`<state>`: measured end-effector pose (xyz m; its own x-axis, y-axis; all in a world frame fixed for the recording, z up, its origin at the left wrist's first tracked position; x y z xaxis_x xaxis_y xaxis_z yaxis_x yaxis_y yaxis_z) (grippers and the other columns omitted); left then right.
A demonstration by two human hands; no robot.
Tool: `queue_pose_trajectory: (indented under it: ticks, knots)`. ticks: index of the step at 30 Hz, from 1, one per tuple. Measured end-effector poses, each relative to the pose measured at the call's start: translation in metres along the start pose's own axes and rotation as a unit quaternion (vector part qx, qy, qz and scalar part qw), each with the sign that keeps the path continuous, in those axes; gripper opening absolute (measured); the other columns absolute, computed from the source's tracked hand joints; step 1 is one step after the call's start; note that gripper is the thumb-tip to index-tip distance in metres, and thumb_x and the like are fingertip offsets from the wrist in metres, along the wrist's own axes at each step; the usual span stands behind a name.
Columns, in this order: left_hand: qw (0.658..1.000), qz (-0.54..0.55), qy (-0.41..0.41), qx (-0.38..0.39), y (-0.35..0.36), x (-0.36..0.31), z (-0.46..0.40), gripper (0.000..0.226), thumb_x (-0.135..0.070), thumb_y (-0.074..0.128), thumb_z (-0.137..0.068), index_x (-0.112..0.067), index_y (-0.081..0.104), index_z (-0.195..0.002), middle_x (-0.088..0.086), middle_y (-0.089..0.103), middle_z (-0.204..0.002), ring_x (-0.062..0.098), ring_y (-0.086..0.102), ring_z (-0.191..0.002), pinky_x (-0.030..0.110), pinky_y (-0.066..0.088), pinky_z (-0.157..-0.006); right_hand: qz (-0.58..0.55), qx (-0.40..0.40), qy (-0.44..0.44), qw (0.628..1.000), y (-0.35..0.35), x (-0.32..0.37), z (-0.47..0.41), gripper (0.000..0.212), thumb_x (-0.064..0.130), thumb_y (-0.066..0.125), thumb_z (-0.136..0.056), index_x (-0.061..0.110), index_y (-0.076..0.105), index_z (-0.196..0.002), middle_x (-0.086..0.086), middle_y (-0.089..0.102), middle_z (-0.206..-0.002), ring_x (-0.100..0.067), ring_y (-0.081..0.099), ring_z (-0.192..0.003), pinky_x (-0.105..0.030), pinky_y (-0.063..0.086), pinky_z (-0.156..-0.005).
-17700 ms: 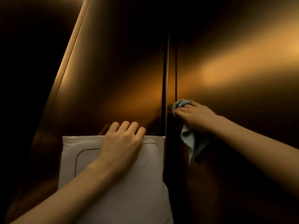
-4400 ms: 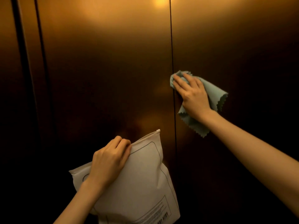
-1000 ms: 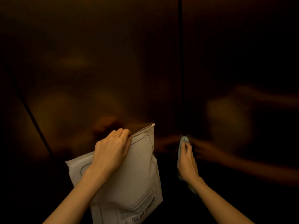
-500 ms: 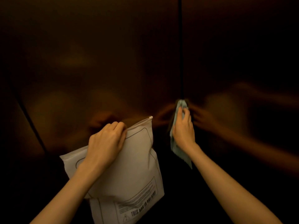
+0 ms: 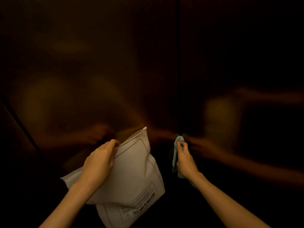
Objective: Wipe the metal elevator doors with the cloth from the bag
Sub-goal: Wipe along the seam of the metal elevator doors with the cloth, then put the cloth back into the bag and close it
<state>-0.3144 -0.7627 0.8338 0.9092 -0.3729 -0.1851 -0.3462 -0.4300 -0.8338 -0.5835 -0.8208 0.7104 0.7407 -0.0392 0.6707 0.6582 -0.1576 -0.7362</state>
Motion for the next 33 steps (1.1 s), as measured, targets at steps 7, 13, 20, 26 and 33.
queue_pose_trajectory:
  ticks: [7,13,20,26,33]
  knots:
    - [0.989,0.114,-0.090,0.025,-0.011,0.022,0.033,0.018,-0.015,0.060,-0.089,-0.026,0.069,-0.100,-0.014,0.066,-0.091,-0.001,0.058,-0.087,0.009,0.040,-0.076,-0.112,-0.035,-0.087,0.989,-0.020,0.052,0.008,0.054,-0.004,0.043,-0.092,0.012,0.035,-0.143,-0.001,0.033,-0.142,-0.016,0.038,-0.127,-0.016,0.030,-0.101]
    - [0.981,0.108,-0.159,-0.009,-0.038,0.030,0.090,0.011,-0.017,0.066,-0.085,-0.026,0.069,-0.088,-0.018,0.062,-0.083,-0.007,0.054,-0.079,0.003,0.037,-0.069,-0.171,0.031,-0.103,0.979,-0.011,0.102,0.044,0.041,-0.010,0.038,-0.089,0.011,0.071,-0.103,0.001,0.052,-0.124,-0.014,0.043,-0.123,-0.021,0.029,-0.103]
    - [0.983,0.019,-0.173,-0.048,-0.067,0.029,0.179,0.012,-0.023,0.057,-0.091,-0.024,0.066,-0.099,-0.014,0.055,-0.091,0.001,0.053,-0.085,0.014,0.038,-0.074,-0.251,0.218,-0.030,0.943,0.049,0.146,0.133,0.017,0.016,0.058,-0.088,0.019,0.074,-0.084,0.009,0.060,-0.100,0.000,0.052,-0.086,-0.016,0.039,-0.072]
    - [0.990,-0.085,-0.107,-0.031,-0.105,0.019,0.267,0.019,-0.035,0.043,-0.093,-0.026,0.059,-0.095,-0.011,0.053,-0.089,0.007,0.051,-0.080,0.024,0.048,-0.051,-0.306,0.309,0.009,0.901,0.085,0.180,0.233,0.025,0.029,0.067,-0.084,0.009,0.074,-0.071,-0.006,0.071,-0.078,-0.014,0.066,-0.072,-0.024,0.051,-0.063]
    - [0.971,-0.224,0.076,-0.035,-0.147,-0.016,0.346,0.013,-0.022,0.052,-0.084,-0.016,0.061,-0.092,-0.001,0.057,-0.086,0.014,0.049,-0.073,0.020,0.027,-0.046,-0.372,0.319,0.132,0.862,0.105,0.181,0.313,0.029,0.028,0.073,-0.079,0.001,0.071,-0.088,-0.014,0.071,-0.088,-0.026,0.069,-0.082,-0.036,0.056,-0.075]
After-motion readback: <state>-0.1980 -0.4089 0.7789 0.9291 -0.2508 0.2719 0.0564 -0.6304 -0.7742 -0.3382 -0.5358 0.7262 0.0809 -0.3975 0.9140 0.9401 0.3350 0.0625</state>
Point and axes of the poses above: each hand's wrist, its own z-axis away from the middle knuckle, its own y-axis out of the palm, x = y × z, the point moved 5 cm from there along -z, towards the middle knuckle
